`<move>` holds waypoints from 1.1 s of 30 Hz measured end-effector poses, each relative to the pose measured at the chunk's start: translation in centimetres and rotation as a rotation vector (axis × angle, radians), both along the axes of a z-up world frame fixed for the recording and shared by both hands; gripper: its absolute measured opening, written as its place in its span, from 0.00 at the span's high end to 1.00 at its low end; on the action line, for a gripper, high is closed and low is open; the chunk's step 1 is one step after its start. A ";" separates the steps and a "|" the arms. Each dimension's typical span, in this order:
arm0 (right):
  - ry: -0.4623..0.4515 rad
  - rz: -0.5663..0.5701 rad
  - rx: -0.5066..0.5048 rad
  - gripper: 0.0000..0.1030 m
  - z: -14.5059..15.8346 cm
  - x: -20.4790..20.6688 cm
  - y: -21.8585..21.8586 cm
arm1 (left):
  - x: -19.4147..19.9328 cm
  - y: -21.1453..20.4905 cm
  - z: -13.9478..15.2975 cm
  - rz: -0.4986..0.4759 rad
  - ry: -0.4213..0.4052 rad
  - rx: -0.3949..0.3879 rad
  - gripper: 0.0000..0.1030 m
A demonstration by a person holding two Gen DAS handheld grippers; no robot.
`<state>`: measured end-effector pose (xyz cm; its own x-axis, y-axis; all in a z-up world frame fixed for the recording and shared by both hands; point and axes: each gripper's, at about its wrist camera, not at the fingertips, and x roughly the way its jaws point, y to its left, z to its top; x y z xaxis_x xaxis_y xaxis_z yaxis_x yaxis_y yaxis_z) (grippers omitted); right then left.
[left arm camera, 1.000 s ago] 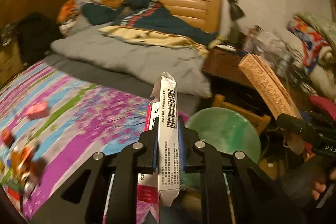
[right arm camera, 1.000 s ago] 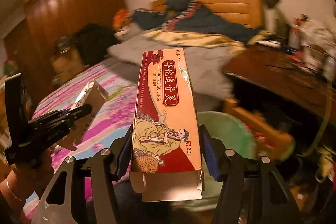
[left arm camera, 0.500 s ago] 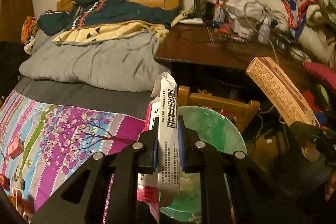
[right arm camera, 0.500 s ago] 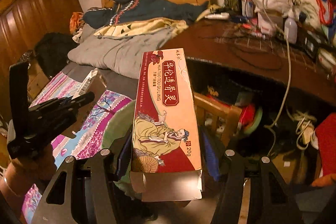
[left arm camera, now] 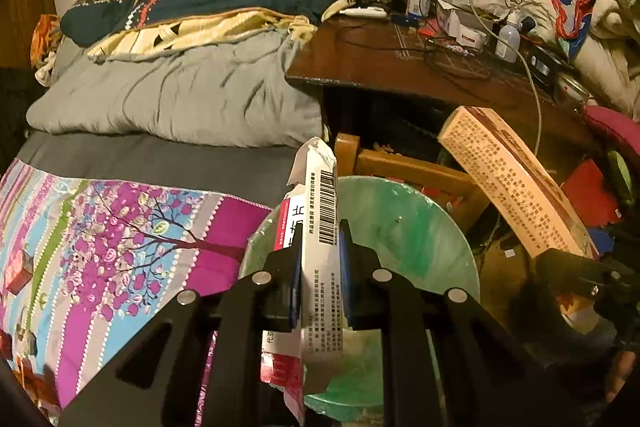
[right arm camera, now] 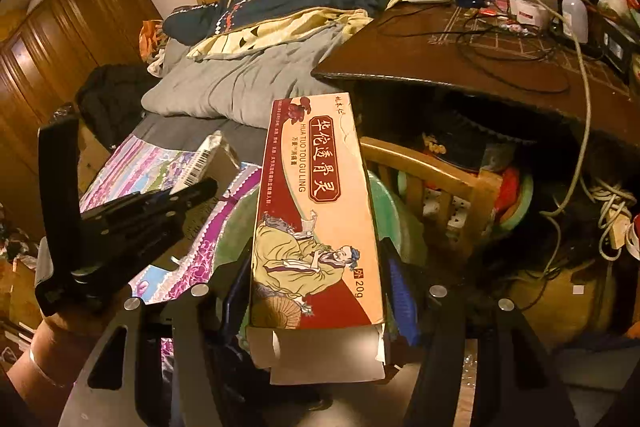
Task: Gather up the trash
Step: 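Open both tools to drop the boxes into the green bin, then move both open tools back over the trash on the quilt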
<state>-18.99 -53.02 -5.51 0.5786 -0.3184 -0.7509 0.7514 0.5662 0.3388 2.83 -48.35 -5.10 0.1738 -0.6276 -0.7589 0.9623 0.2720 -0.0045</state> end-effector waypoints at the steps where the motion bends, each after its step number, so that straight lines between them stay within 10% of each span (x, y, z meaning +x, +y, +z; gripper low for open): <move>1: -0.004 0.007 0.001 0.39 -0.1 0.3 -0.1 | 0.1 -0.1 -0.2 -0.001 0.011 0.001 0.83; 5: 0.000 0.030 0.049 0.31 -1.8 1.8 -0.8 | 1.1 -0.6 -0.9 0.014 0.072 0.020 0.50; 20: -0.019 0.003 0.016 0.36 -1.9 1.1 -0.4 | 2.3 2.8 -1.4 0.114 0.005 0.020 0.48; 33: -0.089 0.165 -0.226 0.36 0.9 6.7 8.0 | 6.8 15.4 -0.1 0.532 -0.224 -0.073 0.37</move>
